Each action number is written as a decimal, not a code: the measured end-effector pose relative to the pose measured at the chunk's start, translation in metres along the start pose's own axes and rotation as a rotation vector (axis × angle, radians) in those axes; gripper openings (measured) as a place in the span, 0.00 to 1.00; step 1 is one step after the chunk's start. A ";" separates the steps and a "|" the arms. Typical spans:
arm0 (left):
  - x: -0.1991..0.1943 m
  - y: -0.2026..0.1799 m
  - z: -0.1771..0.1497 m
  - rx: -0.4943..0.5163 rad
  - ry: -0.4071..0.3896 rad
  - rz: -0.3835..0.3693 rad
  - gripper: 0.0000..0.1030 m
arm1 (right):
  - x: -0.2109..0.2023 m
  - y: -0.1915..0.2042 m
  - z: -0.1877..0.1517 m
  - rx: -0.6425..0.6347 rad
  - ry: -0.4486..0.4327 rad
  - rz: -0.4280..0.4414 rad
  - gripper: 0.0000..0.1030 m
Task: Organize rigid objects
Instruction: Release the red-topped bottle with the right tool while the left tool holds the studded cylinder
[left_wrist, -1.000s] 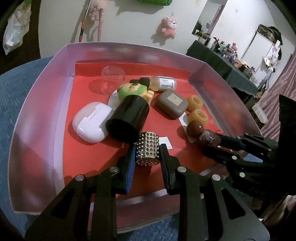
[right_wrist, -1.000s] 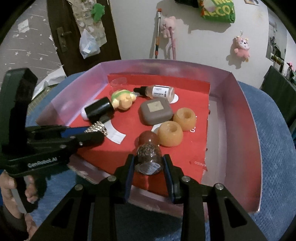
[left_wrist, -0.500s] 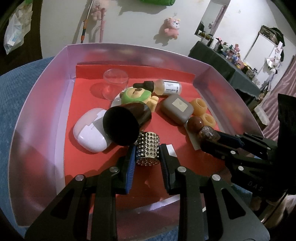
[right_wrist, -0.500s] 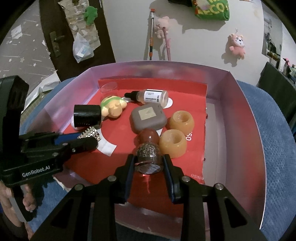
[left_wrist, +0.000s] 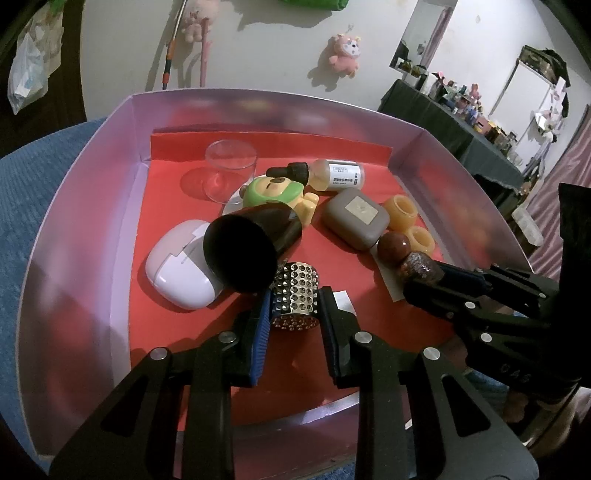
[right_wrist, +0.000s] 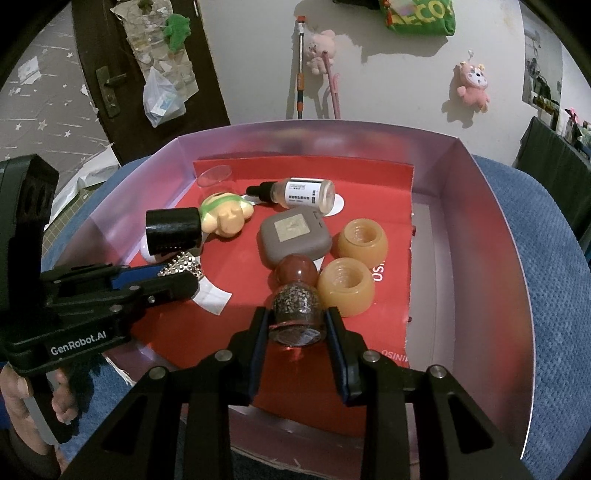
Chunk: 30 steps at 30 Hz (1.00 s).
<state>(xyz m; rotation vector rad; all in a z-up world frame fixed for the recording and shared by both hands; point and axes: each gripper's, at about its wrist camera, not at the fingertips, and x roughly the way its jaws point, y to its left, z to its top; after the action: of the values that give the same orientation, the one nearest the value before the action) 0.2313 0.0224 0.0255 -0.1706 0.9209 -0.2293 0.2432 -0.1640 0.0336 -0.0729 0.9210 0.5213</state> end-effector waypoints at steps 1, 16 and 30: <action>0.000 0.000 0.000 -0.001 0.000 0.000 0.23 | 0.000 0.000 0.000 0.001 0.000 0.001 0.32; -0.007 -0.003 -0.008 -0.018 -0.020 0.012 0.23 | -0.009 0.005 -0.005 -0.001 -0.028 0.013 0.47; -0.012 -0.011 -0.021 0.001 -0.036 0.025 0.28 | -0.036 0.012 -0.017 0.012 -0.091 0.028 0.63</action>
<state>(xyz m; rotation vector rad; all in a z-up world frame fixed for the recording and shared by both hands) 0.2060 0.0141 0.0253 -0.1620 0.8864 -0.2023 0.2074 -0.1726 0.0535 -0.0254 0.8367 0.5405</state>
